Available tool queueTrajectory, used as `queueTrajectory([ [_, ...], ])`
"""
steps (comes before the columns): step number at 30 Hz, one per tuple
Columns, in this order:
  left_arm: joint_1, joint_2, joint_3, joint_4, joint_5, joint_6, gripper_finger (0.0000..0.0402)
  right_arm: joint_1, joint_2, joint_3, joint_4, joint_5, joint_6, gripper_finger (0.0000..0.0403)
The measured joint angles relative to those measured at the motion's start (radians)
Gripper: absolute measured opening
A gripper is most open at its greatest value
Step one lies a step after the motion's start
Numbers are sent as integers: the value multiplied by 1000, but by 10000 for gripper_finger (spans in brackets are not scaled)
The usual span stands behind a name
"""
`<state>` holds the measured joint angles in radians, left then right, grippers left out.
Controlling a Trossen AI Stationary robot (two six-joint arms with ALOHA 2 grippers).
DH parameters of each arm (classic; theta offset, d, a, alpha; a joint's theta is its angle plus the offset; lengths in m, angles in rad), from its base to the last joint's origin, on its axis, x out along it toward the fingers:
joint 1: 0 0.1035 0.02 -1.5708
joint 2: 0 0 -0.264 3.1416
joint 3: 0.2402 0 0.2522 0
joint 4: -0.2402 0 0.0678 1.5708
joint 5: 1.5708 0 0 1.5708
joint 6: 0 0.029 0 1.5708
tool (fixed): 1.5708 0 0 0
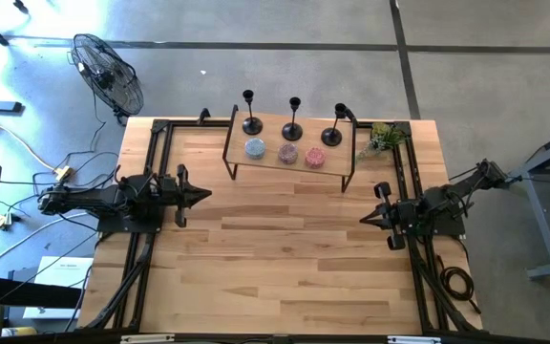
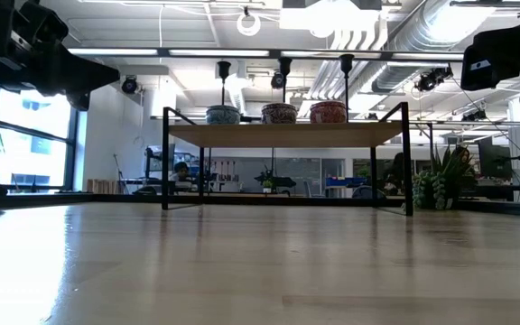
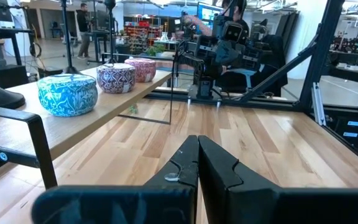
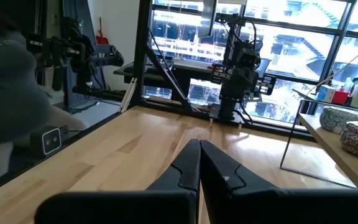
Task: Pick & Place candle stick holders
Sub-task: Return to Home Position
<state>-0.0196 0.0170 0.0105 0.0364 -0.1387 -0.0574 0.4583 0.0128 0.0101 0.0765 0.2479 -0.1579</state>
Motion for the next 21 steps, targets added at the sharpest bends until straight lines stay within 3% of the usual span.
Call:
queueTrajectory([
  [21, 0, 0, 0, 0, 0, 0, 0, 0, 0, 0, 2, 0, 0, 6],
])
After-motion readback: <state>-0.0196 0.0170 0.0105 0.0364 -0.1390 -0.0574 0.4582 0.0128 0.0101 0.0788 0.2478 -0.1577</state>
